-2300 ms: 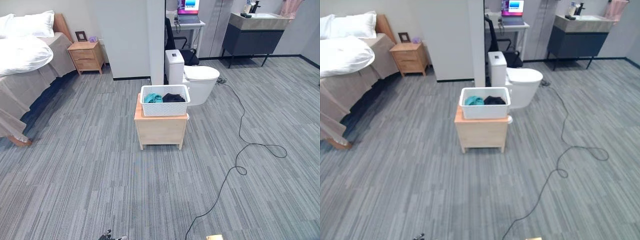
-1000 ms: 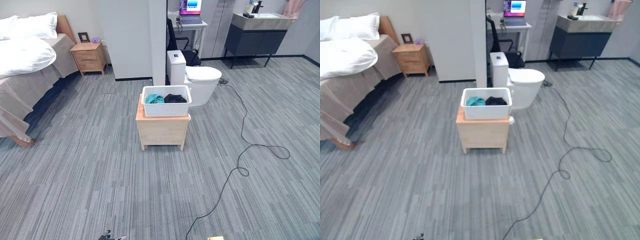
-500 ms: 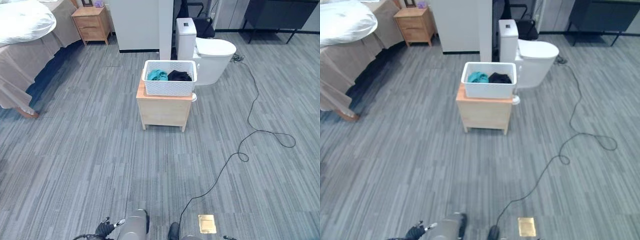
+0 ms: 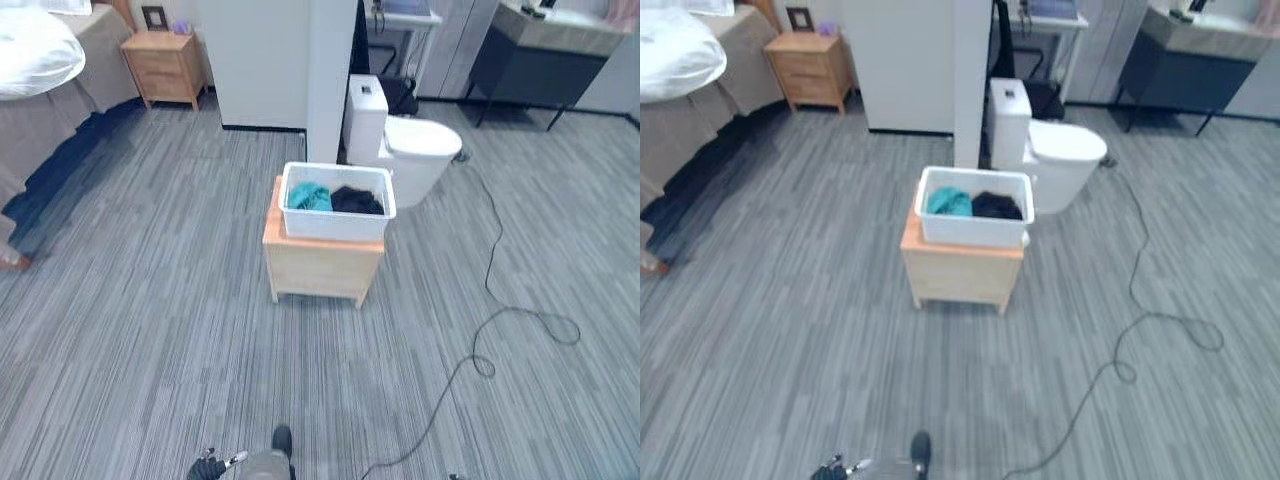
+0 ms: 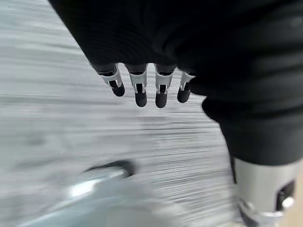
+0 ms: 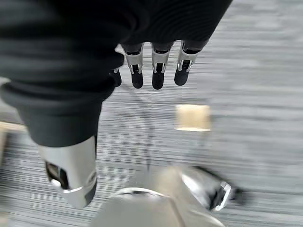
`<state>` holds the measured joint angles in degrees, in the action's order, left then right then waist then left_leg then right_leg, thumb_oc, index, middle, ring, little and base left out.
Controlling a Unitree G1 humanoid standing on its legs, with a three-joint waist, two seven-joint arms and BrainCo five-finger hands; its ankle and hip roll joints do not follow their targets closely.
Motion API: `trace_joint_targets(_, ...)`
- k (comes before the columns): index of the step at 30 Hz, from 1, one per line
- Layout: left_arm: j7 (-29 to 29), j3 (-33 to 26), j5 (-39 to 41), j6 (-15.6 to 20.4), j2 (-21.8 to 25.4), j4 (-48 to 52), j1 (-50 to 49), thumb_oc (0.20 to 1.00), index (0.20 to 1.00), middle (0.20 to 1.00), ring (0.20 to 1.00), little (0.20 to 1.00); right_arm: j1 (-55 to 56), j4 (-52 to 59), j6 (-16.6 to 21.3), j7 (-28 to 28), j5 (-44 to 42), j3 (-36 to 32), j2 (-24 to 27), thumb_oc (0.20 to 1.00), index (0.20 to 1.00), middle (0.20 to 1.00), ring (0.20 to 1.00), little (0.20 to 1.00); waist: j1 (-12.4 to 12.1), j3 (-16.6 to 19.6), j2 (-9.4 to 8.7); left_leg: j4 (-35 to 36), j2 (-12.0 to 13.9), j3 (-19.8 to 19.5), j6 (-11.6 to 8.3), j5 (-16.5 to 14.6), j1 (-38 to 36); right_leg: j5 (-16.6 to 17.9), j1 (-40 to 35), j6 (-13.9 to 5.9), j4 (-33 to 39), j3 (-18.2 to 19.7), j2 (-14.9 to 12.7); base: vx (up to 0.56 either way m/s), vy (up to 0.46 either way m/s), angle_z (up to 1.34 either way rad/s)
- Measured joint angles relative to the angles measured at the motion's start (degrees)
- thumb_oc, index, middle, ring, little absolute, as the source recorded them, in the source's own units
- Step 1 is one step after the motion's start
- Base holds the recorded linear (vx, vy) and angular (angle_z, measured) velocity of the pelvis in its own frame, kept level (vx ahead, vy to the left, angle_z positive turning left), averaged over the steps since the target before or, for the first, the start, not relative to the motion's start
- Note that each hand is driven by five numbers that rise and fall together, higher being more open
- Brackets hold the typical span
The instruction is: Grab the laundry basket,head to the washer,open it,put in the laundry and shut it.
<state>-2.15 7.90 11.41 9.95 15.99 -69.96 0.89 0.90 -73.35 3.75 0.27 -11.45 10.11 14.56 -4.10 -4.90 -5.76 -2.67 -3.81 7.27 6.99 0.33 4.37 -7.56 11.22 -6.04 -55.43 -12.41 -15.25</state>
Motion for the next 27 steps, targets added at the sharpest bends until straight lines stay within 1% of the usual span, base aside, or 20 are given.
trace_joint_targets(2,-0.35,0.07,0.03,0.39,0.75,1.89,0.78,1.0,1.0,1.0,1.0,1.0,-0.55,2.16,0.27,-0.25,-1.31,-0.96,0.49,1.0,1.0,1.0,1.0,1.0,0.29,-0.47,1.51,1.44,0.04,-0.49,0.58,-1.12,-4.04,-0.44,3.1,0.41,2.16,-3.46,-2.56,0.42,0.046,0.17)
trace_joint_targets(3,-0.56,0.25,0.03,1.04,1.12,2.22,1.2,1.0,1.0,1.0,1.0,1.0,-0.89,2.78,0.65,-0.22,-1.38,-1.07,0.73,1.0,1.0,1.0,1.0,1.0,0.43,-0.83,3.04,2.35,0.27,-0.89,0.48,-1.41,-5.67,-0.9,4.09,0.8,6.66,-4.86,-2.44,0.42,-0.061,0.18)
trace_joint_targets(4,-1.05,-0.12,0.33,1.37,1.13,4.0,0.75,1.0,1.0,1.0,1.0,1.0,-1.19,5.61,0.76,-0.25,-2.47,-1.33,1.28,1.0,1.0,1.0,1.0,1.0,1.15,-1.52,4.89,3.97,1.48,-1.59,-0.8,-2.16,-8.13,-1.33,4.34,0.99,18.12,-5.78,0.25,0.19,-0.061,0.19)
trace_joint_targets(6,-1.48,-0.52,1.22,1.57,2.27,5.14,0.49,1.0,1.0,1.0,1.0,1.0,-0.94,9.24,1.14,-0.48,-3.74,-2.39,1.63,1.0,1.0,1.0,1.0,1.0,1.83,-2.55,5.41,4.17,1.88,-1.65,-2.77,-2.99,-10.93,1.05,3.81,1.34,32.06,-6.88,2.9,0.35,-0.11,0.28)
trace_joint_targets(8,-1.64,-1.57,1.4,1.68,2.64,8.61,-0.9,1.0,1.0,1.0,1.0,1.0,0.13,12.93,1.18,-1.48,-5.09,-5.23,1.86,1.0,1.0,1.0,1.0,1.0,1.9,-2.53,5.02,4.19,1.99,-2.14,-4.92,-4.34,-12.82,4.28,4.39,0.41,41.37,-5.5,5.19,0.33,-0.11,0.23)
trace_joint_targets(9,-1.84,-2.24,1.61,1.94,2.79,9.52,-1.19,1.0,1.0,1.0,1.0,1.0,0.12,13.92,1.37,-2.18,-6.15,-7.16,2.0,1.0,1.0,1.0,1.0,1.0,2.16,-2.69,3.96,4.15,1.6,-2.03,-5.35,-4.61,-14.17,7.04,4.87,0.56,46.66,-4.92,5.82,0.37,-0.125,0.42)
trace_joint_targets(10,-1.93,-2.58,1.59,1.96,2.82,11.29,-1.63,1.0,1.0,1.0,1.0,1.0,0.56,15.45,1.3,-2.55,-6.85,-9.12,2.16,1.0,1.0,1.0,1.0,1.0,2.41,-2.75,3.54,4.15,1.44,-2.57,-6.25,-5.32,-14.75,9.01,5.13,-0.3,48.92,-3.9,6.07,0.37,-0.127,0.6)
trace_joint_targets(12,-2.02,-2.61,1.58,2.05,3.0,13.95,-2.02,1.0,1.0,1.0,1.0,1.0,1.03,16.07,1.41,-3.15,-8.24,-11.33,2.62,1.0,1.0,1.0,1.0,1.0,2.85,-2.84,2.75,4.55,1.44,-2.61,-6.89,-6.77,-16.97,11.25,4.73,0.58,52.4,-3.49,5.79,0.37,-0.137,0.57)
trace_joint_targets(14,-2.2,-2.9,1.59,1.93,3.52,21.29,-4.76,1.0,1.0,1.0,1.0,1.0,3.11,21.36,1.21,-4.14,-9.22,-14.62,3.53,1.0,1.0,1.0,1.0,1.0,3.32,-2.43,2.19,5.79,2.47,-4.25,-8.27,-9.99,-20.77,13.22,3.36,0.01,53.27,-1.93,6.39,0.4,-0.185,0.45)
trace_joint_targets(15,-2.18,-2.5,1.55,2.12,3.46,23.71,-5.0,1.0,1.0,1.0,1.0,1.0,3.85,23.74,1.63,-4.72,-10.05,-16.13,4.51,1.0,1.0,1.0,1.0,1.0,3.23,-2.69,3.17,5.17,4.06,-4.87,-9.54,-11.57,-22.59,17.96,2.15,3.34,51.56,-1.73,8.11,0.45,-0.241,0.2)
trace_joint_targets(16,-2.31,-2.53,1.54,2.1,2.95,24.0,-4.89,1.0,1.0,1.0,1.0,1.0,3.62,24.77,1.65,-5.14,-10.3,-16.68,5.02,1.0,1.0,1.0,1.0,1.0,3.14,-2.61,4.08,3.77,5.23,-5.06,-10.2,-11.93,-22.59,17.83,1.64,5.37,51.22,-1.8,9.37,0.43,-0.251,0.02)
trace_joint_targets(18,-2.48,-3.12,0.95,1.82,1.8,27.71,-6.07,1.0,1.0,1.0,1.0,1.0,2.42,28.63,1.66,-6.68,-10.47,-19.88,5.71,1.0,1.0,1.0,1.0,1.0,3.38,-2.58,6.06,-0.69,7.93,-5.37,-11.24,-11.32,-22.04,15.67,-0.29,6.13,51.18,-2.53,11.66,0.29,-0.272,-0.11)
trace_joint_targets(19,-2.97,-3.49,0.97,1.68,1.53,31.05,-6.63,1.0,1.0,1.0,1.0,1.0,1.33,30.25,1.72,-9.3,-11.37,-22.81,6.09,1.0,1.0,1.0,1.0,1.0,3.27,-2.8,6.41,-10.3,8.82,-4.99,-12.02,-10.84,-18.86,14.41,-2.67,7.81,51.19,-3.2,13.35,0.13,-0.306,-0.02)
trace_joint_targets(20,-3.64,-5.03,1.0,1.46,1.31,34.58,-6.74,1.0,1.0,1.0,1.0,1.0,0.83,31.18,1.72,-11.19,-11.5,-24.49,6.15,1.0,1.0,1.0,1.0,1.0,3.38,-2.95,5.41,-24.99,9.58,-4.74,-14.29,-9.23,-11.88,13.44,-3.66,9.19,51.26,-3.61,13.2,0.1,-0.322,-0.11)
trace_joint_targets(22,-4.5,-5.61,0.99,1.64,1.32,37.24,-6.57,1.0,1.0,1.0,1.0,1.0,0.49,33.96,2.46,-13.78,-11.49,-24.2,7.97,1.0,1.0,1.0,1.0,1.0,2.15,-3.04,4.73,-37.29,9.31,-7.35,-14.16,-8.91,-3.15,11.29,-4.58,11.47,51.48,-2.96,13.88,0.14,-0.248,-0.11)
trace_joint_targets(23,-5.09,-5.97,0.85,0.84,1.14,38.96,-6.27,1.0,1.0,1.0,1.0,1.0,0.76,36.72,2.16,-15.18,-11.23,-24.48,8.81,1.0,1.0,1.0,1.0,1.0,2.28,-3.55,5.0,-42.69,9.04,-8.93,-11.99,-7.44,1.05,10.29,-5.02,12.69,51.95,-2.38,14.59,0.2,-0.106,-0.28)
trace_joint_targets(24,-7.07,-8.53,0.81,-0.86,1.29,43.53,-6.44,1.0,1.0,1.0,1.0,1.0,0.59,43.1,2.12,-18.0,-10.11,-25.82,8.98,1.0,1.0,1.0,1.0,1.0,1.34,-5.04,4.24,-43.97,9.02,-8.17,-9.9,-9.3,6.57,10.01,-7.52,12.27,54.4,-1.47,15.16,0.34,-0.004,-0.21)
trace_joint_targets(25,-7.88,-9.94,0.81,-1.42,1.82,45.62,-6.75,1.0,1.0,1.0,1.0,1.0,0.64,45.37,2.11,-18.87,-9.56,-25.91,9.07,1.0,1.0,1.0,1.0,1.0,1.37,-5.75,3.03,-37.88,9.05,-7.11,-9.18,-10.11,7.16,10.18,-9.72,12.2,55.95,-1.31,15.11,0.23,0.039,-0.31)
trace_joint_targets(26,-8.89,-11.68,0.54,-2.05,2.42,48.46,-7.09,1.0,1.0,1.0,1.0,1.0,0.48,48.07,2.01,-19.76,-8.43,-26.28,9.54,1.0,1.0,1.0,1.0,1.0,1.39,-6.23,1.89,-28.67,9.27,-6.97,-9.79,-9.76,8.0,9.9,-11.54,9.84,57.39,-1.08,15.26,0.31,0.141,-0.17)
trace_joint_targets(27,-9.11,-12.54,-0.51,-2.67,3.72,51.72,-8.27,1.0,1.0,1.0,1.0,1.0,1.54,51.45,2.17,-20.23,-7.03,-26.29,9.67,1.0,1.0,1.0,1.0,1.0,1.24,-5.68,1.04,-15.41,9.27,-6.9,-10.73,-8.82,7.1,9.57,-12.51,10.13,58.7,-1.38,15.5,0.2,0.128,-0.28)
